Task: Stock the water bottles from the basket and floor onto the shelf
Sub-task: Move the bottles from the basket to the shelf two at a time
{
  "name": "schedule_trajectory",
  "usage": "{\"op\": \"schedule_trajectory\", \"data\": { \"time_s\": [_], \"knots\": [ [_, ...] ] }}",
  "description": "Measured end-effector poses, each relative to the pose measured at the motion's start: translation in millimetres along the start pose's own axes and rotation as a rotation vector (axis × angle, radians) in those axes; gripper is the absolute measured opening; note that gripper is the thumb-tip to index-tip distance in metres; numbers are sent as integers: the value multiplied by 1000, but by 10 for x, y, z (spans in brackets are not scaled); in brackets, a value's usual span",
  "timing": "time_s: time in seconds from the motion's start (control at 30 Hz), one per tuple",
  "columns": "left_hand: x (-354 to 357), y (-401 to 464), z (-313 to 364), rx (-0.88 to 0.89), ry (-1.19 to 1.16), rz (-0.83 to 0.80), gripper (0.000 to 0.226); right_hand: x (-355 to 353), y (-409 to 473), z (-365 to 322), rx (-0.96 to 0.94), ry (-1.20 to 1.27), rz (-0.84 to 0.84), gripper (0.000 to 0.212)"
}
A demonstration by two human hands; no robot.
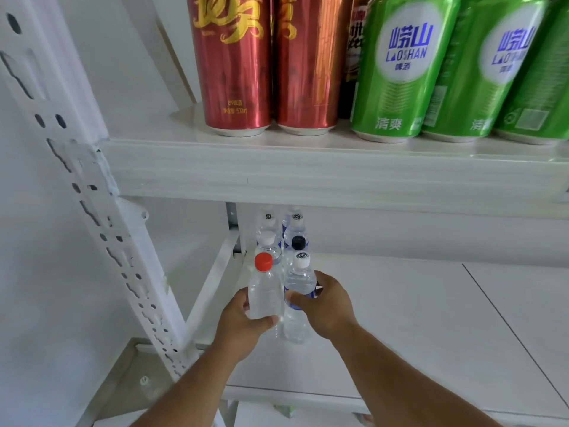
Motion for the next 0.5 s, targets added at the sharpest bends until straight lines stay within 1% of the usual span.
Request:
{"op": "schedule_trajectory", "data": {
  "time_s": [0.27, 0.37, 0.5],
  "knots": [
    [69, 241, -115, 10, 22, -21, 60, 100, 142, 76, 15, 24, 20, 28],
    [70, 270, -161, 15, 36, -23, 59, 111, 155, 91, 19, 18, 24, 32],
    [108, 316, -176, 24, 43, -61, 60, 128, 172, 118, 26, 13, 26, 33]
  ]
}}
Point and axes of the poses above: each hand's wrist, its own y-axis towards the middle knuckle, its own x-axis out of the palm, z = x × y, the point moved 8 cm from there along y, towards the middle knuckle, and after that the axes turned 4 degrees about y, right-handed, at the moved point
